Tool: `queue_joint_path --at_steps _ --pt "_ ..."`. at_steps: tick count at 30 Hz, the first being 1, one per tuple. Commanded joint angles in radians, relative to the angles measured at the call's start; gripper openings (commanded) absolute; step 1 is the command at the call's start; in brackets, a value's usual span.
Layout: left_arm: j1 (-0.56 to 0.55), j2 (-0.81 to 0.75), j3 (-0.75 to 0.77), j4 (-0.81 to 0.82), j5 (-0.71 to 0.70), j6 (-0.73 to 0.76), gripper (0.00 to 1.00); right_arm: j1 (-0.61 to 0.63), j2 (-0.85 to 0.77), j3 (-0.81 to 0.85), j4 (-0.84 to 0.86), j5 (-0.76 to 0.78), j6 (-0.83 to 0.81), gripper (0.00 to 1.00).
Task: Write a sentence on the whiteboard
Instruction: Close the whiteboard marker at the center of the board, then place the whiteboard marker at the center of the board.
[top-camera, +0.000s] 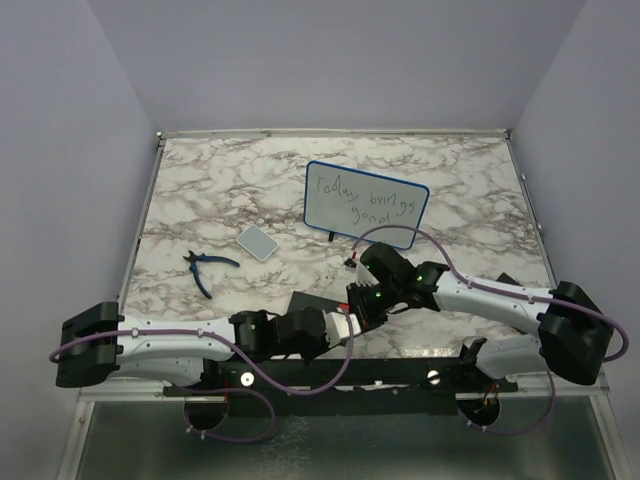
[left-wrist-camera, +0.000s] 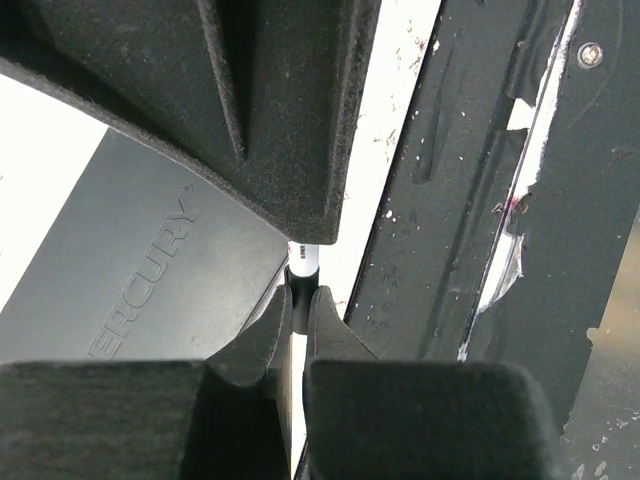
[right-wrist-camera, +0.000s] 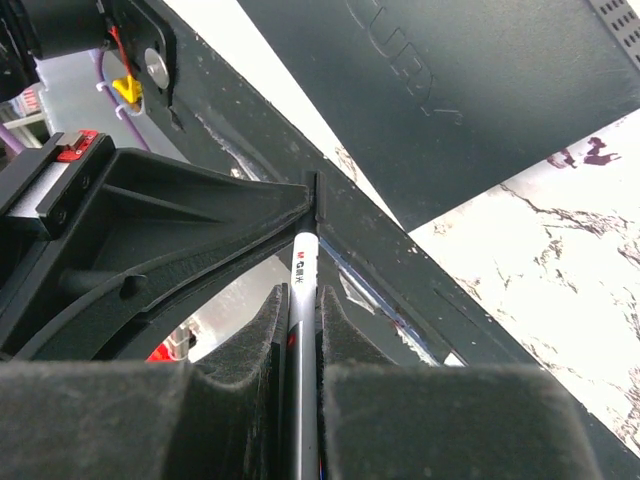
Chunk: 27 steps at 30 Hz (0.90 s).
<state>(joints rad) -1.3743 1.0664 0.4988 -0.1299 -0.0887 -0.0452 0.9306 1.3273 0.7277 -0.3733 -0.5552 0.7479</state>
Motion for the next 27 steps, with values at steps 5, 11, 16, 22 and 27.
queue_joint_path --at_steps 5,11,16,22,27 --pt "0.018 -0.089 0.073 0.381 -0.145 -0.022 0.10 0.067 -0.060 0.101 -0.218 0.129 -0.022 0.00" --pt "0.017 -0.126 0.072 0.293 -0.207 -0.057 0.78 0.055 -0.180 0.234 -0.467 0.430 -0.005 0.00" --pt "0.019 -0.145 0.105 0.185 -0.266 -0.062 0.99 0.030 -0.224 0.314 -0.671 0.706 0.080 0.00" --pt "0.057 -0.169 0.126 0.120 -0.292 -0.095 0.99 0.018 -0.270 0.349 -0.836 0.959 0.236 0.00" --pt "0.268 -0.140 0.162 0.035 -0.144 -0.163 0.99 0.005 -0.338 0.316 -0.900 1.147 0.381 0.00"
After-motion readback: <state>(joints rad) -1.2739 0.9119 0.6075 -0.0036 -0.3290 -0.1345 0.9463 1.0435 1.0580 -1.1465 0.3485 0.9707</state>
